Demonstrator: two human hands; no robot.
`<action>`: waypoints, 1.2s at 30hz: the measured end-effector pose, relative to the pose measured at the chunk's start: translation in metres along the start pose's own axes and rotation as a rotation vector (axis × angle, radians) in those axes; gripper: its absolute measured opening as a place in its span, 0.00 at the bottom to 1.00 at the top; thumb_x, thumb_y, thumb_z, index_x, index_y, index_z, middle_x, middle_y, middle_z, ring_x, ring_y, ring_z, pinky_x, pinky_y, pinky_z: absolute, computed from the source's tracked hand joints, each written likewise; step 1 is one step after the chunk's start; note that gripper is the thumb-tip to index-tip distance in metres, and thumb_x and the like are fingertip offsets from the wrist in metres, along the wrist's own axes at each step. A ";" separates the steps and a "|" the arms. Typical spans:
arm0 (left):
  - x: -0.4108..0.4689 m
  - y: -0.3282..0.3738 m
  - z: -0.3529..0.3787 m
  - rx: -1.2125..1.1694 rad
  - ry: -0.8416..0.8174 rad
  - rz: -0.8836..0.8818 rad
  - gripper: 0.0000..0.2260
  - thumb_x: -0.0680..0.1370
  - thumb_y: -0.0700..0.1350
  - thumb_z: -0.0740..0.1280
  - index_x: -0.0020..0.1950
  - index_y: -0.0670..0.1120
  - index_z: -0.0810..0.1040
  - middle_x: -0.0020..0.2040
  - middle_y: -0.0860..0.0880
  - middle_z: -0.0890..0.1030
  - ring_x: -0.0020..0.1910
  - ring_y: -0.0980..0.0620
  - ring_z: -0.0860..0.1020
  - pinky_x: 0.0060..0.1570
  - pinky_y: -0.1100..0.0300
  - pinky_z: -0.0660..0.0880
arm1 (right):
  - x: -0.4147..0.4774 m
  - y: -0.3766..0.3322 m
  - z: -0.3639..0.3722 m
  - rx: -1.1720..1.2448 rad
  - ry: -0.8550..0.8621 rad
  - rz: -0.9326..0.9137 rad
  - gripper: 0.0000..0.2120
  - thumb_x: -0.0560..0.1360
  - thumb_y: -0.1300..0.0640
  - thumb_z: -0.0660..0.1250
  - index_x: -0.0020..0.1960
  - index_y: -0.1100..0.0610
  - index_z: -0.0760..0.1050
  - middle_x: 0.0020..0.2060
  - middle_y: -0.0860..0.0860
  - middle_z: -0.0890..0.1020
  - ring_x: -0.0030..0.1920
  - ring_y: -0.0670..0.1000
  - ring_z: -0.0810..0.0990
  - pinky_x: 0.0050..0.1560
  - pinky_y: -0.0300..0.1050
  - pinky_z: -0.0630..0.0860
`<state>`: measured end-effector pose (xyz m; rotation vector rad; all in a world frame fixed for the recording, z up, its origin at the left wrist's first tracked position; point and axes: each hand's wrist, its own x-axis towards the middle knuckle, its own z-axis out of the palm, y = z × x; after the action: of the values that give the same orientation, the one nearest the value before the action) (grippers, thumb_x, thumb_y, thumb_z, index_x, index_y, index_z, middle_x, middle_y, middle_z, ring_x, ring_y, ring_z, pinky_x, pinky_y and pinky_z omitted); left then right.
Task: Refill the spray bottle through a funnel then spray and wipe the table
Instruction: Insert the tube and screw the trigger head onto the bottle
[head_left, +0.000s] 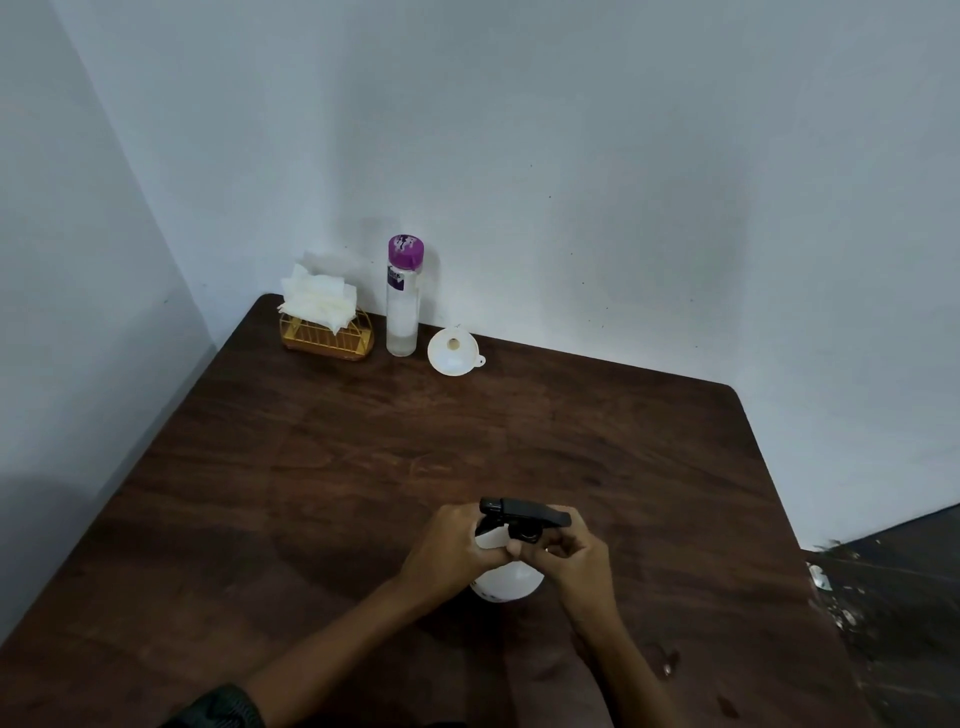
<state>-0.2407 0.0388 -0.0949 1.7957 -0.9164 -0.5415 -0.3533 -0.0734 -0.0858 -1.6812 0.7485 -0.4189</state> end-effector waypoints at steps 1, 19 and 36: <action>0.000 -0.002 0.001 -0.001 -0.006 -0.005 0.13 0.70 0.45 0.74 0.54 0.47 0.82 0.44 0.58 0.83 0.44 0.67 0.79 0.41 0.74 0.71 | 0.000 0.001 0.000 -0.007 0.007 -0.005 0.15 0.60 0.55 0.79 0.44 0.51 0.79 0.42 0.54 0.83 0.43 0.56 0.82 0.44 0.52 0.79; 0.006 -0.005 -0.001 0.117 -0.027 -0.026 0.13 0.70 0.43 0.74 0.31 0.55 0.73 0.25 0.58 0.74 0.27 0.60 0.75 0.27 0.69 0.65 | 0.009 -0.005 0.001 -0.017 -0.069 -0.019 0.24 0.56 0.50 0.79 0.40 0.62 0.71 0.32 0.51 0.78 0.34 0.46 0.76 0.35 0.41 0.73; 0.003 0.002 -0.007 0.087 -0.080 0.008 0.22 0.65 0.63 0.67 0.50 0.50 0.83 0.34 0.55 0.82 0.36 0.56 0.80 0.37 0.59 0.77 | 0.007 -0.004 -0.011 0.149 -0.224 0.055 0.17 0.63 0.62 0.77 0.51 0.61 0.81 0.35 0.49 0.79 0.39 0.46 0.80 0.41 0.38 0.76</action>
<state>-0.2347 0.0400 -0.0899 1.8589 -1.0149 -0.5795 -0.3546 -0.0856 -0.0804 -1.5337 0.5829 -0.2369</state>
